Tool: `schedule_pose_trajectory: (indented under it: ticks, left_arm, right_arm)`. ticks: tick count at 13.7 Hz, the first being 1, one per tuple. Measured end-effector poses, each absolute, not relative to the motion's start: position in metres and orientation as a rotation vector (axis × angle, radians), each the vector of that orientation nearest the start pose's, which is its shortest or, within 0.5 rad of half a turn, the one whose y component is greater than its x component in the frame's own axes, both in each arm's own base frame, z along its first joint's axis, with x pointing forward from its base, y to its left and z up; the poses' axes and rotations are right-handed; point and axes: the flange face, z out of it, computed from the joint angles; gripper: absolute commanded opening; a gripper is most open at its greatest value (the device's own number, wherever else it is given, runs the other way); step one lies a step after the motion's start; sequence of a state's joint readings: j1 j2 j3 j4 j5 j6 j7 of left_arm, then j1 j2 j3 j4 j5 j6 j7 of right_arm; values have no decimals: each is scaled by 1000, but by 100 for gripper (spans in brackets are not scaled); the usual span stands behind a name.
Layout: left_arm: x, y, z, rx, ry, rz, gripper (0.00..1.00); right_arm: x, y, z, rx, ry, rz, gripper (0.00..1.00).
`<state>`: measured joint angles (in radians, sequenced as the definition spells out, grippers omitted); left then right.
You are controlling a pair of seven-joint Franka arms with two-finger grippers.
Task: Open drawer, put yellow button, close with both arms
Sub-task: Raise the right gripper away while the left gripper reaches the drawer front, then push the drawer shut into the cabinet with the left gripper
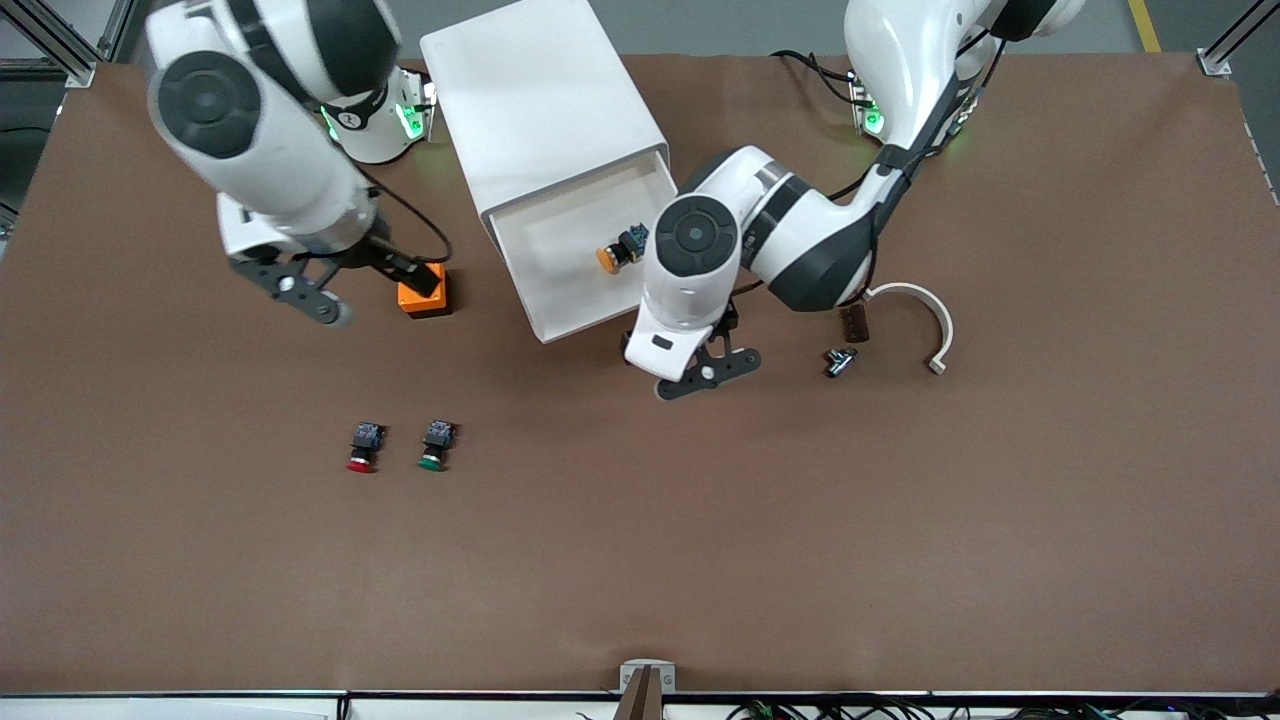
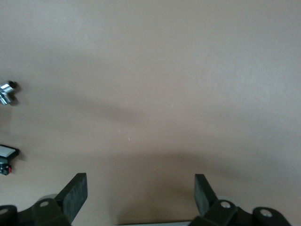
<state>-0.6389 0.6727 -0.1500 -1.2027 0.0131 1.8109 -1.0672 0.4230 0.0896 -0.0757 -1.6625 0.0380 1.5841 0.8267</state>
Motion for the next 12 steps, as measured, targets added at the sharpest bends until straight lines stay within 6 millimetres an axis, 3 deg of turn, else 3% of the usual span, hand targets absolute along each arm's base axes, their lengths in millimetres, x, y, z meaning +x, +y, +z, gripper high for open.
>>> schedule_pose_trajectory:
  ticks: [7, 9, 12]
  left_arm:
    - [502, -536, 371, -3108, -372, 179, 100]
    - [492, -546, 371, -3126, -367, 223, 100]
    - [470, -563, 368, -3137, -338, 286, 100]
  right_arm:
    - [562, 58, 535, -3112, 403, 313, 100]
    - [564, 27, 537, -3106, 284, 309, 100]
    - [562, -1, 543, -3098, 144, 289, 100]
